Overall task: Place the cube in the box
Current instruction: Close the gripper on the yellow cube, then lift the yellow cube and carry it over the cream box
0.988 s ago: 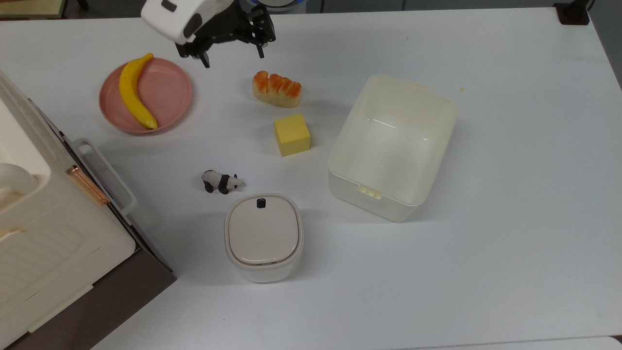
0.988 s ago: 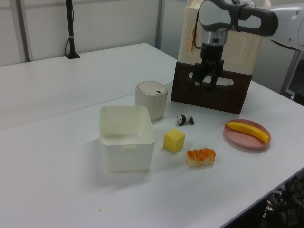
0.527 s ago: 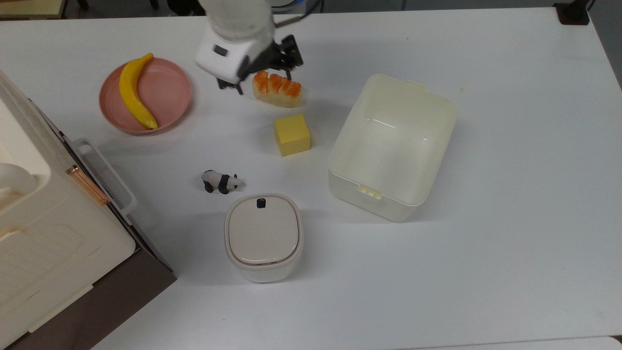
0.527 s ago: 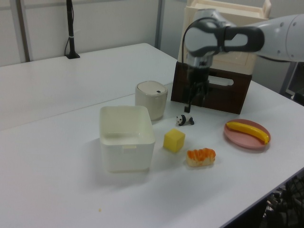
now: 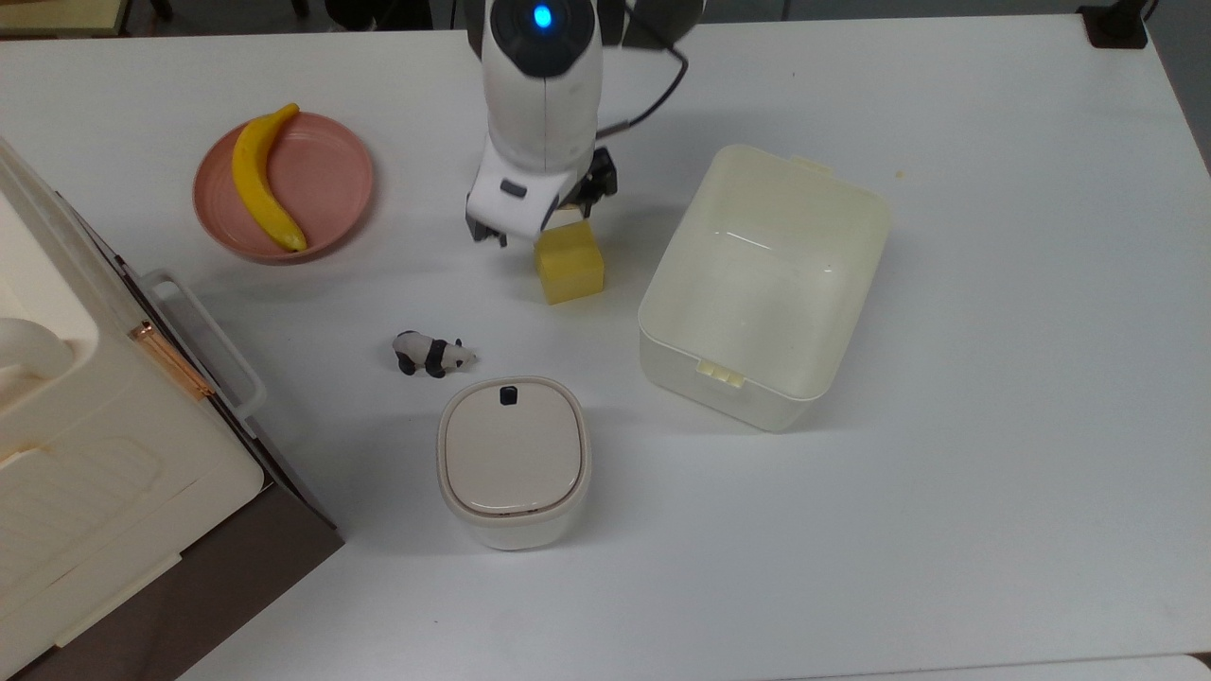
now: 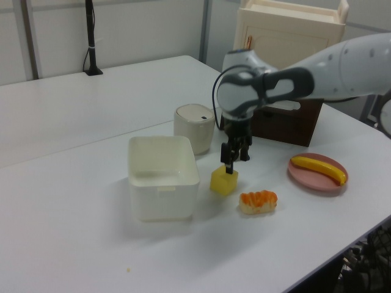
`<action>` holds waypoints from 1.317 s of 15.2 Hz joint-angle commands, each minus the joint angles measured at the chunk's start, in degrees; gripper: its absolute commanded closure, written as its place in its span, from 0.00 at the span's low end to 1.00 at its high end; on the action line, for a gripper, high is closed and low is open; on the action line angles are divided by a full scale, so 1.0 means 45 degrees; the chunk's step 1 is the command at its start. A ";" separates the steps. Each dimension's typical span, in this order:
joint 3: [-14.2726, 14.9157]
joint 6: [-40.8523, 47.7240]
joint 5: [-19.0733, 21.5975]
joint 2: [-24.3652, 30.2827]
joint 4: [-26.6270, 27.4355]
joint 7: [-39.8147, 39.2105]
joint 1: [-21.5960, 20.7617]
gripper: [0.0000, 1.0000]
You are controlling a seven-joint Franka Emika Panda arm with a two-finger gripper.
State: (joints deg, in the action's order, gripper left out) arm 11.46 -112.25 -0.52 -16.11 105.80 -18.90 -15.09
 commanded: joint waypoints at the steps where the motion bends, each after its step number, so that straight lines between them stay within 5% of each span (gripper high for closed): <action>1: 0.0324 -0.0797 -0.0549 -0.0444 0.0142 0.0080 -0.0280 0.00; 12: 0.0363 0.0646 -0.0238 0.0473 -0.0190 -0.0486 -0.0456 0.00; 20: 0.0246 -0.0015 -0.0081 -0.0540 -0.0170 -0.0292 -0.0632 0.00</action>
State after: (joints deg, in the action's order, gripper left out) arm 11.93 -110.29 -1.63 -16.76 104.63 -19.85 -17.05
